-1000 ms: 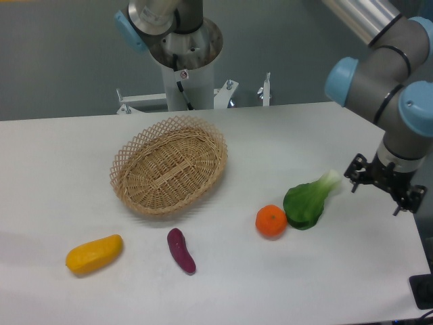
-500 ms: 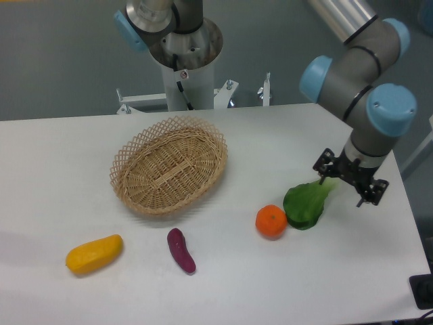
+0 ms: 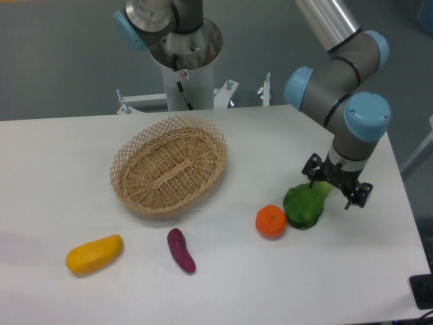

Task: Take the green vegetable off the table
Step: 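Close the gripper on the bok choy leaves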

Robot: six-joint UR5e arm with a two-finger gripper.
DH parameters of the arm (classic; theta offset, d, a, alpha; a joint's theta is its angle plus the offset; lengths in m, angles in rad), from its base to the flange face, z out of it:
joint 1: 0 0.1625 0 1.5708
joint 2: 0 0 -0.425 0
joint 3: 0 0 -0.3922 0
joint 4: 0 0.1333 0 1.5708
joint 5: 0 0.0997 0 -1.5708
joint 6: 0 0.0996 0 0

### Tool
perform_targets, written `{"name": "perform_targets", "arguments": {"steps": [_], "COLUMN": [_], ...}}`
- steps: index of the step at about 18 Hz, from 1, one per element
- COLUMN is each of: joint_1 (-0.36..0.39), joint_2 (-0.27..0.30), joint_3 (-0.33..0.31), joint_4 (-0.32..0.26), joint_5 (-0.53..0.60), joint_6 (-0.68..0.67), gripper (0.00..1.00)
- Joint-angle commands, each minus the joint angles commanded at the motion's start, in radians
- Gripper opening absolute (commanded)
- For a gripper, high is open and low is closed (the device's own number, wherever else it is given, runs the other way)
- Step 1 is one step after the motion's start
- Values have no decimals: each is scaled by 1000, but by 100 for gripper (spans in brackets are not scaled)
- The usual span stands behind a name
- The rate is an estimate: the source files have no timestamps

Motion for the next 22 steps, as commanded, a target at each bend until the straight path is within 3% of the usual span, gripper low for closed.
{"name": "perform_targets", "arguments": {"steps": [11, 16, 18, 19, 22], "joint_1": [14, 21, 23, 21, 21], "joint_2": [-2, -5, -5, -6, -8], "joint_3": [-75, -132, -134, -134, -135], "joint_4": [3, 107, 110, 110, 110], "joint_5": [34, 34, 35, 35, 38], "joint_6": [178, 187, 186, 184, 184], "gripper": [100, 100, 100, 95, 64]}}
